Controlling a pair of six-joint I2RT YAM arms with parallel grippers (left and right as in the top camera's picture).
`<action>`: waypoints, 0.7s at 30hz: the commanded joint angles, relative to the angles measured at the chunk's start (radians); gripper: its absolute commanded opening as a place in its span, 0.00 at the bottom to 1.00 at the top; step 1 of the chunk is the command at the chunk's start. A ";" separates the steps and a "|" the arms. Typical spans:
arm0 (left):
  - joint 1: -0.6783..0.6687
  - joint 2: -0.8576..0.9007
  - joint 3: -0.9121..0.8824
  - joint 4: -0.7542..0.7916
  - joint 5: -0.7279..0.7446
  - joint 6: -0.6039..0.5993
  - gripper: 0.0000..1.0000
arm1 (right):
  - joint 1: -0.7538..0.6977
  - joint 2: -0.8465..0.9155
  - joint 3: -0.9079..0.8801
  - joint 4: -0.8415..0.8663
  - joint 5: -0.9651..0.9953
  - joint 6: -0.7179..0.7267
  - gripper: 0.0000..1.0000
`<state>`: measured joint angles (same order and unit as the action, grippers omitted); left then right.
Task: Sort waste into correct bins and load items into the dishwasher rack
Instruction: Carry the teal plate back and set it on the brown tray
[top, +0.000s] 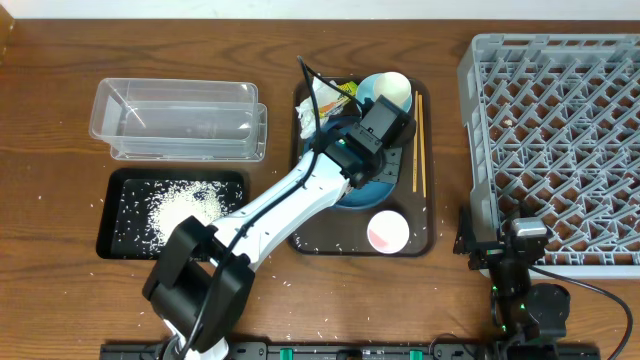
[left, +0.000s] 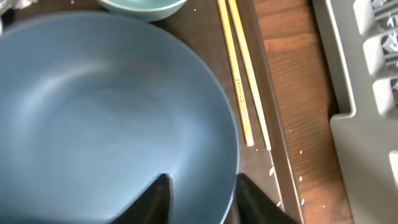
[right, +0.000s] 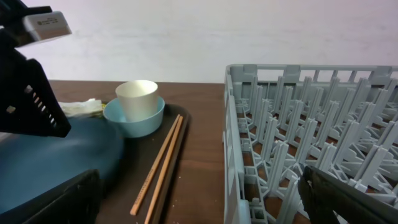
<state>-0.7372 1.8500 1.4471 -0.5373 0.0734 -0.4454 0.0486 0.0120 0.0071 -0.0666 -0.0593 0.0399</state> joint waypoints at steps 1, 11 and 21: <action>-0.003 -0.088 0.008 -0.009 -0.003 -0.008 0.53 | -0.009 -0.005 -0.002 -0.004 0.002 -0.011 0.99; 0.066 -0.304 0.008 -0.135 -0.063 0.003 0.75 | -0.009 -0.005 -0.002 -0.004 0.002 -0.012 0.99; 0.079 -0.321 0.003 -0.404 -0.034 -0.001 0.81 | -0.009 -0.005 -0.002 -0.004 0.002 -0.011 0.99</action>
<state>-0.6533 1.5223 1.4479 -0.9119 0.0250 -0.4450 0.0486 0.0120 0.0071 -0.0666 -0.0593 0.0399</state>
